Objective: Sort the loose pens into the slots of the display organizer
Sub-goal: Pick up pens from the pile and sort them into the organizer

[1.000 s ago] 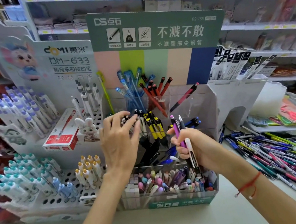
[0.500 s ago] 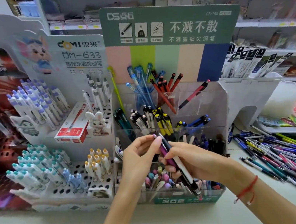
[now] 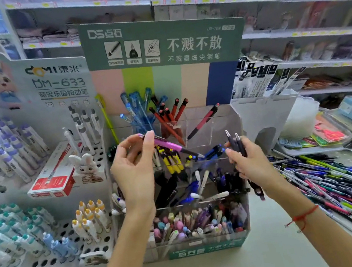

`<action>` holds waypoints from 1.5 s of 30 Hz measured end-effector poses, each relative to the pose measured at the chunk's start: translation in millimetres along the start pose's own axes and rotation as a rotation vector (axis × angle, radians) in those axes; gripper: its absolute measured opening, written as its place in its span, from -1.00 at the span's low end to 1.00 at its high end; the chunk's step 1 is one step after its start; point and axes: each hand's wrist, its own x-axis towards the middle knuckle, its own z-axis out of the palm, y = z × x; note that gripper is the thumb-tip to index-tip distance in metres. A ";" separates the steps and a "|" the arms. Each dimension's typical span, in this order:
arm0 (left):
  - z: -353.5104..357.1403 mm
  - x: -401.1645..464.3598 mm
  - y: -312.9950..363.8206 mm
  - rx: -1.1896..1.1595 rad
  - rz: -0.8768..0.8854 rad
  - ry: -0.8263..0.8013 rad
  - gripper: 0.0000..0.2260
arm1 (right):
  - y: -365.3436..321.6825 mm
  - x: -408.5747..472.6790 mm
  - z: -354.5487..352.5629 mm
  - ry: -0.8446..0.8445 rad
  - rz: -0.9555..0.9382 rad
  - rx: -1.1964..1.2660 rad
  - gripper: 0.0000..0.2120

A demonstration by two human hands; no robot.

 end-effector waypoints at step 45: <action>19.1 -56.5 -49.1 0.488 -0.427 -0.749 -0.77 | 3.8 -38.7 23.0 -0.214 0.177 0.398 -0.71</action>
